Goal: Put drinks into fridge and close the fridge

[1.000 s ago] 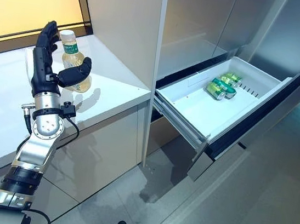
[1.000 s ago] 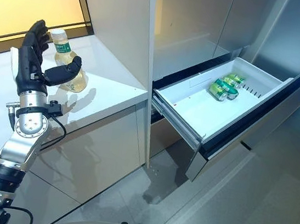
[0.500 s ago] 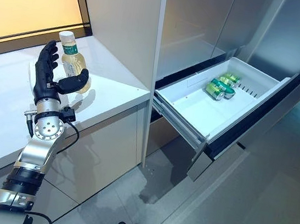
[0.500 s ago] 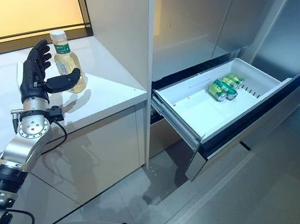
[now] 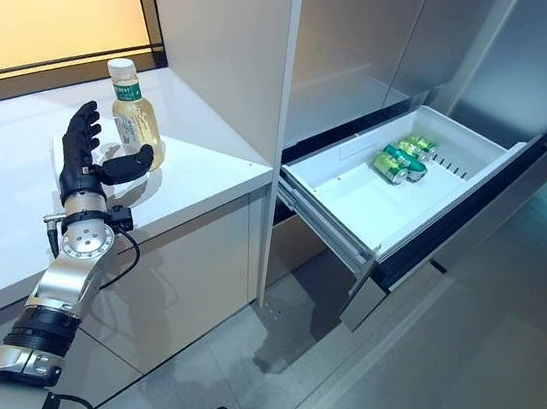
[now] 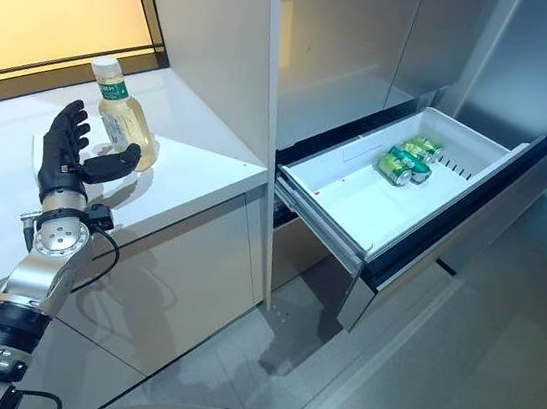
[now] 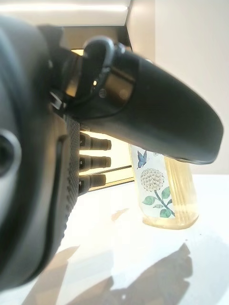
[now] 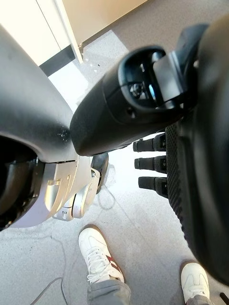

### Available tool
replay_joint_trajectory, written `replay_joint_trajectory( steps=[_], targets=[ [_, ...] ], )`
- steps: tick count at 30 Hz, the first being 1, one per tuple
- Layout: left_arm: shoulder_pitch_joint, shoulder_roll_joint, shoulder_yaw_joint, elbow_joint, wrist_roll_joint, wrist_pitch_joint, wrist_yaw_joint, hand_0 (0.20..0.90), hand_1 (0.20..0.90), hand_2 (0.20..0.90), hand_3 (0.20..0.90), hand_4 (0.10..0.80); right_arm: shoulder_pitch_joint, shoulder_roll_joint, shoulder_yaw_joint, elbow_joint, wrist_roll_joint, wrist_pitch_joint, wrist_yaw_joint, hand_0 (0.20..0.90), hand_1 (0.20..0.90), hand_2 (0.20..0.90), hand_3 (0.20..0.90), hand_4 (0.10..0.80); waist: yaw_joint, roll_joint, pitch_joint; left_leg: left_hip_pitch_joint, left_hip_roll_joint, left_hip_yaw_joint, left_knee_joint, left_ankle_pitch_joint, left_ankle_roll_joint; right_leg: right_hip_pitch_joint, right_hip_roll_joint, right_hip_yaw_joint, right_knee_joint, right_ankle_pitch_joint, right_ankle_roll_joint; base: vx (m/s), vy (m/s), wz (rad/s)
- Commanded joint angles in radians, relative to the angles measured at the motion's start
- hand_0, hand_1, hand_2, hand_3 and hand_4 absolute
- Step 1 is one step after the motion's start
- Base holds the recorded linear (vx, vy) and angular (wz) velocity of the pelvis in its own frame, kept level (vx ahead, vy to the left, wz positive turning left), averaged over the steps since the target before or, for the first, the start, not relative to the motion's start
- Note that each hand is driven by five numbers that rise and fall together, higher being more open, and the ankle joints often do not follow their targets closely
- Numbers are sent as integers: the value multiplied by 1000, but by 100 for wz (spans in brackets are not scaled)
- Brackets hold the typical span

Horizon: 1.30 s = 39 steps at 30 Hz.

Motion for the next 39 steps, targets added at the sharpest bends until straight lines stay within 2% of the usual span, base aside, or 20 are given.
replay_joint_trajectory(
  steps=[1,12,24,29,39],
  targets=[
    [-211,50,54,43,-9,-65,26,900,900,900,900,800,-30,21,13,-3,-6,2,18,900,900,900,900,800,-7,13,-32,45,-8,1,7,-156,-14,-14,-23,6,22,-40,94,0,0,0],
    [-269,71,46,95,-66,-64,0,900,900,900,900,800,-32,18,22,1,-8,5,18,900,900,900,900,800,-19,17,-35,51,-8,8,7,-159,-13,-13,-22,15,25,-40,95,4,1,-1],
    [-308,59,40,102,-199,-80,-49,900,900,900,900,800,-33,14,28,3,-9,4,23,900,900,900,900,800,-29,17,-39,55,-11,10,8,-163,-10,-14,-21,26,26,-39,98,2,0,0],
    [-316,32,53,81,-279,-92,-72,900,900,900,900,800,-33,13,28,5,-13,3,25,900,900,900,900,800,-31,15,-39,56,-11,11,9,-165,-9,-16,-22,29,28,-40,97,15,0,-5],
    [-340,33,60,100,-307,-116,-62,900,900,900,900,800,-33,8,31,3,-16,6,30,900,900,900,900,800,-37,13,-42,58,-12,13,8,-166,-8,-17,-20,33,28,-38,97,1,0,0]
  ],
)
